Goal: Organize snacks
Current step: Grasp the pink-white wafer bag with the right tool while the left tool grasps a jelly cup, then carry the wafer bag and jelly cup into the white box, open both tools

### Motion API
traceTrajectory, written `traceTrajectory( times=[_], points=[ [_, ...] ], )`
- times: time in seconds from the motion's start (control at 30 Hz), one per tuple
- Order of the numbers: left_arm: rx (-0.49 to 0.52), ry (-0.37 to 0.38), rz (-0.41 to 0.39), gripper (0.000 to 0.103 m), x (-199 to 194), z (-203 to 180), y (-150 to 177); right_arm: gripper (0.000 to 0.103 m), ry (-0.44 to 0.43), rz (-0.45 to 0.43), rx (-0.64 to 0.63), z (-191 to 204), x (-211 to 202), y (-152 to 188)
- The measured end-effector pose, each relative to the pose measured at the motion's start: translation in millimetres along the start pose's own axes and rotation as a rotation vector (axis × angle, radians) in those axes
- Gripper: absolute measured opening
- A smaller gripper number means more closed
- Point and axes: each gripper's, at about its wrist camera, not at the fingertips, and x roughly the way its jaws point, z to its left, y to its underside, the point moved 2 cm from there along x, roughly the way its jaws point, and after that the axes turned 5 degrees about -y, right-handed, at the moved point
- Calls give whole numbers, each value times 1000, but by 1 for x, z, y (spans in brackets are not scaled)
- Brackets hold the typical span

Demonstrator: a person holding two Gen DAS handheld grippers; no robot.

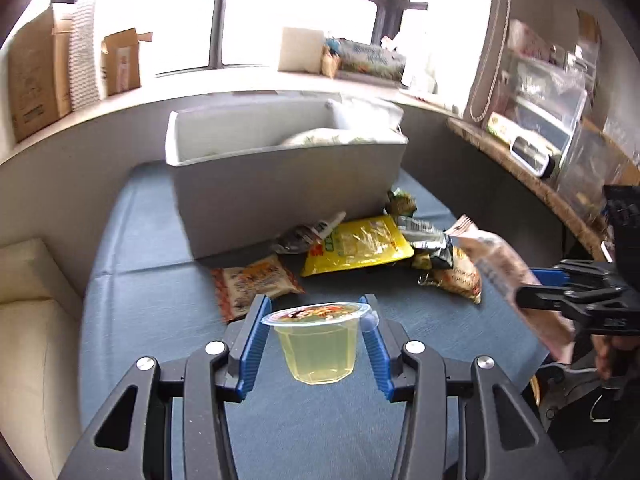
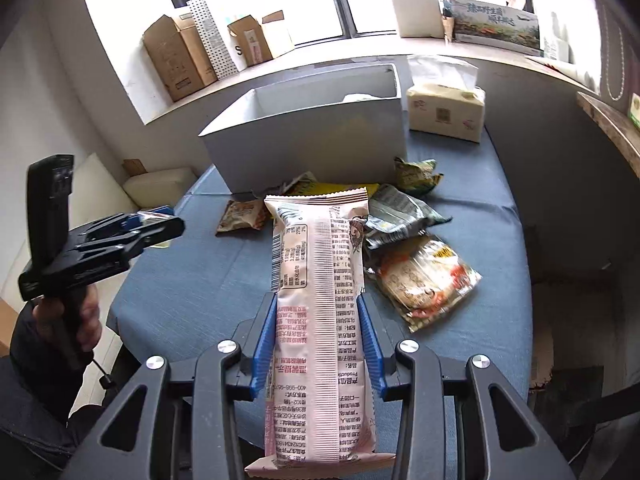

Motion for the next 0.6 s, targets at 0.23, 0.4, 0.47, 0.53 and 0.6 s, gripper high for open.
traceTrajectory(
  times=[0.23, 0.4, 0.47, 0.53, 0.6],
  points=[
    [-1, -74, -48, 50, -27, 13, -18, 43, -15, -15, -55, 16, 21, -31],
    [-9, -78, -77, 50, -25, 25, -46, 43, -26, -58, -93, 24, 29, -73],
    [-7, -83, -90, 50, -20, 29, -63, 43, -30, -83, -104, 27, 30, -94],
    [-6, -73, -114, 50, -12, 31, -82, 43, -29, -110, -111, 30, 29, -115],
    [-22, -55, -117, 50, -2, 36, -101, 43, -24, -137, -121, 33, 27, -135]
  ],
)
